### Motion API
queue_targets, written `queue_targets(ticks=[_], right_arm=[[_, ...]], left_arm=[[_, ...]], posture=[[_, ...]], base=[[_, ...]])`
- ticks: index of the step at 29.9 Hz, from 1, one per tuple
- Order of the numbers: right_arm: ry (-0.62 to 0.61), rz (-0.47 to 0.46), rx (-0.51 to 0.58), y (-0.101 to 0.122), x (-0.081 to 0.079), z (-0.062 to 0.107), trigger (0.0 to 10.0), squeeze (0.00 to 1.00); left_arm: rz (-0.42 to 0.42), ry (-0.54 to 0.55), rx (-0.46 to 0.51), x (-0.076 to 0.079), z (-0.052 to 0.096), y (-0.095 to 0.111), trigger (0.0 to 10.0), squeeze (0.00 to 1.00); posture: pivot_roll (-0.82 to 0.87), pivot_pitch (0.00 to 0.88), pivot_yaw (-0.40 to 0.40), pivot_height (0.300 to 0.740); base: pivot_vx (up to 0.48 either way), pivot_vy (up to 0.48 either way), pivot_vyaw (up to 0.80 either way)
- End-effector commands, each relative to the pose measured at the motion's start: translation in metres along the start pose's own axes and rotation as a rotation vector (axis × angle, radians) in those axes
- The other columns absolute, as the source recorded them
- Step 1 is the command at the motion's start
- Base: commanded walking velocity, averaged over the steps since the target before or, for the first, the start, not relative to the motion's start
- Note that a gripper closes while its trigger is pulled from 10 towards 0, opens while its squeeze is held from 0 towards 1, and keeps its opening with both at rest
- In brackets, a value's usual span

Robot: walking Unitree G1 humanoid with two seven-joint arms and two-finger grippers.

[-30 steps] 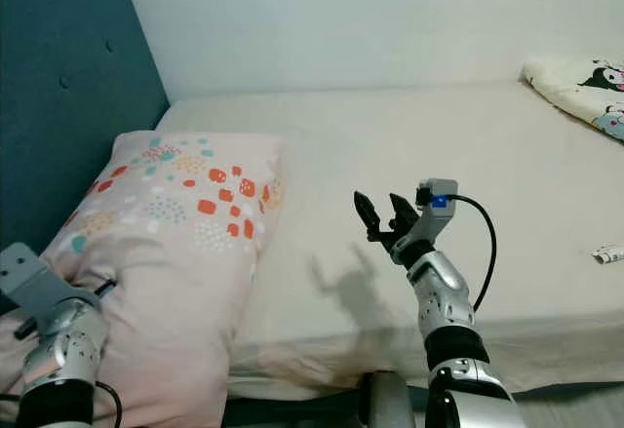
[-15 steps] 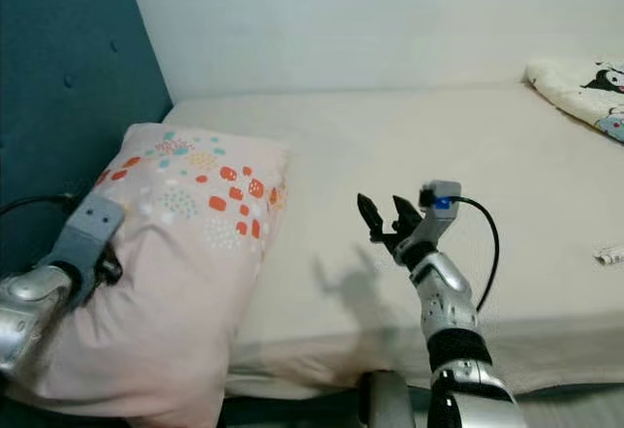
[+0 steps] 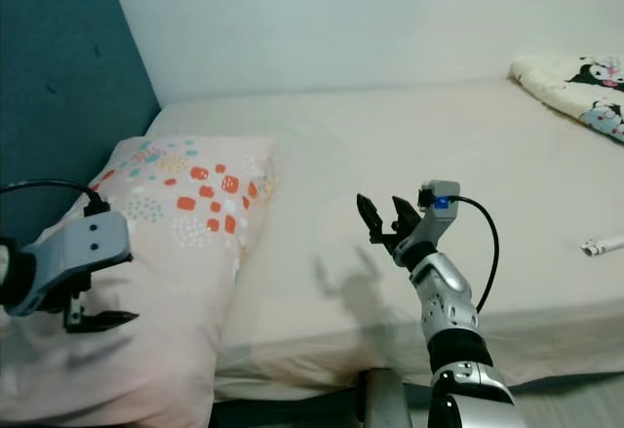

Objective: Clean up the room

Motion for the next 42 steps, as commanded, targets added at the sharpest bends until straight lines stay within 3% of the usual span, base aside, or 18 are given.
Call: queue_targets(ticks=[1, 3, 4, 5, 6, 9, 12, 15, 18, 20, 21, 24, 25, 28, 31, 33, 39, 42], right_arm=[[-0.001, -0.005, -0.016, -0.004, -0.001, 0.001, 10.0, 0.0], [-0.001, -0.005, -0.016, -0.004, -0.001, 0.001, 10.0, 0.0], [-0.004, -0.002, -0.019, -0.004, 0.0, 0.002, 10.0, 0.0], [-0.004, -0.002, -0.019, -0.004, 0.0, 0.002, 10.0, 0.0], [-0.011, -0.001, -0.023, -0.005, 0.002, 0.003, 10.0, 0.0], [-0.013, 0.0, -0.027, -0.005, 0.002, 0.004, 10.0, 0.0], [-0.012, 0.001, -0.028, -0.006, 0.002, 0.004, 10.0, 0.0], [-0.01, 0.002, -0.028, -0.005, 0.001, 0.003, 10.0, 0.0], [-0.009, 0.004, -0.026, -0.004, 0.002, 0.003, 10.0, 0.0], [-0.01, 0.006, -0.024, -0.003, 0.003, 0.003, 10.0, 0.0], [-0.01, 0.006, -0.024, -0.003, 0.003, 0.003, 10.0, 0.0], [-0.016, 0.007, -0.021, -0.002, 0.005, 0.003, 10.0, 0.0], [-0.016, 0.007, -0.021, -0.002, 0.005, 0.003, 10.0, 0.0], [-0.021, 0.009, -0.02, -0.002, 0.006, 0.004, 10.0, 0.0], [-0.022, 0.009, -0.02, -0.002, 0.006, 0.004, 10.0, 0.0], [-0.026, 0.01, -0.019, -0.002, 0.007, 0.005, 10.0, 0.0], [-0.034, 0.01, -0.019, -0.002, 0.008, 0.007, 10.0, 0.0], [-0.037, 0.009, -0.017, -0.002, 0.008, 0.007, 10.0, 0.0]], left_arm=[[-0.019, -0.182, -0.13, 0.022, -0.012, -0.02, 10.0, 0.0], [-0.019, -0.182, -0.13, 0.022, -0.012, -0.02, 10.0, 0.0], [-0.008, -0.246, -0.171, 0.032, -0.021, -0.03, 10.0, 0.0], [-0.008, -0.246, -0.171, 0.032, -0.021, -0.03, 10.0, 0.0], [0.019, -0.381, -0.312, 0.057, -0.042, -0.067, 10.0, 0.0], [0.026, -0.434, -0.414, 0.069, -0.052, -0.091, 10.0, 0.0], [0.005, -0.384, -0.456, 0.065, -0.06, -0.102, 10.0, 0.0], [-0.071, -0.251, -0.531, 0.052, -0.078, -0.121, 10.0, 0.0], [-0.129, -0.171, -0.535, 0.043, -0.088, -0.125, 10.0, 0.0], [-0.204, -0.02, -0.48, 0.026, -0.103, -0.116, 10.0, 0.0], [-0.204, -0.02, -0.48, 0.026, -0.103, -0.116, 10.0, 0.0], [-0.326, 0.149, -0.412, 0.006, -0.118, -0.098, 10.0, 0.0], [-0.326, 0.149, -0.412, 0.006, -0.118, -0.098, 10.0, 0.0], [-0.311, 0.303, -0.245, -0.012, -0.131, -0.069, 10.0, 0.0], [-0.286, 0.37, -0.195, -0.02, -0.134, -0.059, 10.0, 0.0], [-0.283, 0.484, -0.126, -0.037, -0.134, -0.04, 10.0, 0.0], [-0.244, 0.604, -0.007, -0.061, -0.139, -0.012, 10.0, 0.0], [-0.246, 0.612, 0.018, -0.061, -0.145, -0.006, 10.0, 0.0]], posture=[[-0.02, 0.0, 0.004, 0.487], [-0.02, 0.0, 0.004, 0.487], [-0.02, 0.0, 0.004, 0.487], [-0.02, 0.0, 0.004, 0.487], [-0.02, 0.0, 0.002, 0.487], [-0.02, 0.0, 0.002, 0.487], [-0.02, 0.0, -0.001, 0.487], [-0.02, 0.0, -0.002, 0.487], [-0.03, 0.0, -0.003, 0.487], [-0.03, 0.0, -0.005, 0.487], [-0.03, 0.0, -0.005, 0.487], [-0.03, 0.0, -0.005, 0.487], [-0.03, 0.0, -0.005, 0.487], [-0.04, 0.0, -0.002, 0.487], [-0.04, 0.0, 0.002, 0.487], [-0.05, 0.0, 0.002, 0.487], [-0.05, 0.0, 0.005, 0.487], [-0.06, 0.0, 0.011, 0.487]], base=[[0.0, 0.0, 0.0], [0.0, 0.0, 0.0], [0.0, 0.0, 0.0], [0.0, 0.0, 0.0], [0.0, 0.0, 0.0], [0.0, 0.0, 0.0], [0.0, 0.0, 0.0], [0.0, 0.0, 0.0], [0.0, 0.0, 0.0], [0.0, 0.0, 0.0], [0.0, 0.0, 0.0], [0.0, 0.0, 0.0], [0.0, 0.0, 0.0], [0.0, 0.0, 0.0], [0.0, 0.0, 0.0], [0.0, 0.0, 0.0], [0.0, 0.0, 0.0], [0.0, 0.0, 0.0]])
Point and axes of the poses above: a point about 5 cm out from each wrist's last joint towards the gripper, its own z axis pointing back from the gripper into the wrist, its own y axis along the axis of the wrist's last joint, x = y × z, the point moved 1 cm from there along -z, pointing out of the wrist towards the gripper, and after that the axes turned 11 degrees about z, right-handed, at the moved point
